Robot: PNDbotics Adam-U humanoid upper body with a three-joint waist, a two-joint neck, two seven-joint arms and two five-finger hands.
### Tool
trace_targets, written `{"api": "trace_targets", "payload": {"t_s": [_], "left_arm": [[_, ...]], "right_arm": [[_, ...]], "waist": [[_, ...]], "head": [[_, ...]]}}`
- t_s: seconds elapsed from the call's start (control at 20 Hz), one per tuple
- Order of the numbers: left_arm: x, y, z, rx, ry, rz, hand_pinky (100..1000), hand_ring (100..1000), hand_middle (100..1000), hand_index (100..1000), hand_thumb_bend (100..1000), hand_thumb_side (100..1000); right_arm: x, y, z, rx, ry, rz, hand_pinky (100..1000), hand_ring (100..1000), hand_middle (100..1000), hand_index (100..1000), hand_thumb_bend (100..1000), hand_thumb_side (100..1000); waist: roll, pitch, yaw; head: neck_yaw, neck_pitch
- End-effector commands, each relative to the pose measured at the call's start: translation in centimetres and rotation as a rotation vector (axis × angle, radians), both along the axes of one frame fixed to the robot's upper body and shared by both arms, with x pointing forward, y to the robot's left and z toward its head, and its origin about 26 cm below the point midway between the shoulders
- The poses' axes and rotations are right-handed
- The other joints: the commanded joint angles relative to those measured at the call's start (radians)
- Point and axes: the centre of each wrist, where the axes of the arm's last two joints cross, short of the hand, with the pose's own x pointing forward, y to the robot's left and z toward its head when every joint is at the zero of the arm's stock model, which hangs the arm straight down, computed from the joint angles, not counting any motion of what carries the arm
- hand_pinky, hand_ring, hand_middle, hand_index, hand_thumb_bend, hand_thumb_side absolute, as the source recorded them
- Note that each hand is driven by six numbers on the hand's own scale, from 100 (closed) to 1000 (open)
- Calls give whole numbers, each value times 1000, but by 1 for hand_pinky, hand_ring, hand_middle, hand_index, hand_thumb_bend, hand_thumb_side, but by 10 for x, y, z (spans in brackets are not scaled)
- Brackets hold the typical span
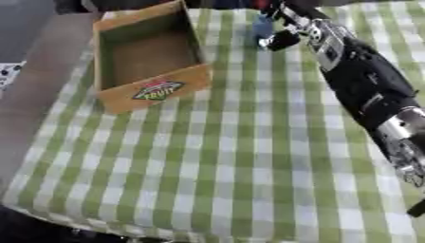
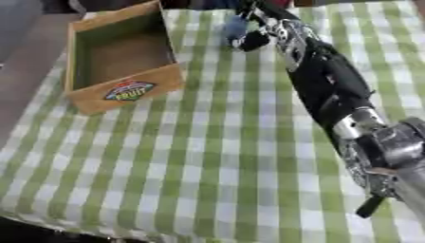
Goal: Pick up objects on the table and place them in the box.
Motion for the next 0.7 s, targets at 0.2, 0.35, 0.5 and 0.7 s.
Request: {"api": "trace_targets", "payload": {"t_s": [0.2, 0.35, 0.5, 0.7], "left_arm": [[-3, 2, 10, 3, -37, 4, 646, 582, 612, 820, 218, 638], [-3, 2, 10, 4, -37, 4, 647, 583, 612, 820, 218, 639], [-3, 2, 10, 4, -38, 4, 647, 583, 612, 820, 216, 639], [-3, 2, 10, 5, -39, 4, 648, 583, 612, 820, 215, 639]], "right_arm": [[0, -7, 12, -41, -33, -15, 663, 746, 584, 684, 128, 132], [0, -6, 15, -49, -71, -20, 639, 717, 526, 619, 100, 100], [0, -6, 17, -47, -118, -24, 607, 677, 463, 543, 100, 100], [0, -4, 21, -37, -187, -22, 584, 645, 420, 493, 100, 100]], "waist": [[0, -17, 1], [-2, -19, 0], [-3, -23, 0], [-5, -30, -1]], "head": [[-2, 5], [-2, 5], [-2, 5], [-1, 5]]}}
